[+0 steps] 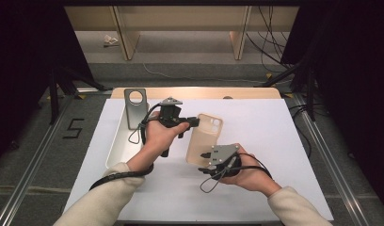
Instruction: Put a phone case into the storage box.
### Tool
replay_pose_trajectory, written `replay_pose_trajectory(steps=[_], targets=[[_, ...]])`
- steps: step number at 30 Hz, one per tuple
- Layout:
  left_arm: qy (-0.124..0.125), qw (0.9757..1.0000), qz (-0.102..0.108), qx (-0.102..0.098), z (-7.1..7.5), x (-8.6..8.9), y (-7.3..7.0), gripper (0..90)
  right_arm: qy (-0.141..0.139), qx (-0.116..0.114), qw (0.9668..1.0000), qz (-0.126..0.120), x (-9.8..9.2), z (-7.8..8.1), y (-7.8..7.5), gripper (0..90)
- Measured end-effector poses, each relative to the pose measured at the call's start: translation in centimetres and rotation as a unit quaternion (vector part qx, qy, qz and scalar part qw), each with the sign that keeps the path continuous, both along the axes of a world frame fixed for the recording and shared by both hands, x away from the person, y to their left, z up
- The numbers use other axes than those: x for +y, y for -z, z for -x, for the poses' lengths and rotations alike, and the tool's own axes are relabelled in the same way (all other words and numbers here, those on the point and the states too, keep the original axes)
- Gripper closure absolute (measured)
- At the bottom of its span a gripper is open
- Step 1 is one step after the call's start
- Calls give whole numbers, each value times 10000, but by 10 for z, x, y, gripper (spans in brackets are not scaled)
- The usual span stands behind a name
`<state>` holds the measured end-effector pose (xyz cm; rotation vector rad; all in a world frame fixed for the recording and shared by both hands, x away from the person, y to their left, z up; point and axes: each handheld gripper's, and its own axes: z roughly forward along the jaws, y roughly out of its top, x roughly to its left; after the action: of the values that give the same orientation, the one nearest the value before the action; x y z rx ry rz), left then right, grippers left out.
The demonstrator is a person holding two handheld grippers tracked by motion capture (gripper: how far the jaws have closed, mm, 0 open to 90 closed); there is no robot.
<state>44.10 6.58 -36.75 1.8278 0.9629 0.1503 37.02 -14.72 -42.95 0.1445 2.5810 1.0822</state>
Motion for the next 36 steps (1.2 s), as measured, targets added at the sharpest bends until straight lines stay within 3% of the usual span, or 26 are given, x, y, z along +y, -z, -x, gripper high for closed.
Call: replay_pose_trajectory(steps=[7, 14, 20, 36], targets=[[-64, 9997, -27, -235, 2, 7, -3, 836, 448, 105, 9973, -579, -9, -1, -4, 310], [-222, 9992, 76, -328, 0, 16, -6, 836, 625, 177, 9941, -871, -17, 0, -5, 207], [-284, 9987, 118, -416, 1, 21, -9, 836, 781, 215, 9897, -1181, -20, 0, -9, 185], [-421, 9971, 217, -589, 3, 39, -13, 835, 1171, 197, 9825, -1434, -38, -4, -11, 176]])
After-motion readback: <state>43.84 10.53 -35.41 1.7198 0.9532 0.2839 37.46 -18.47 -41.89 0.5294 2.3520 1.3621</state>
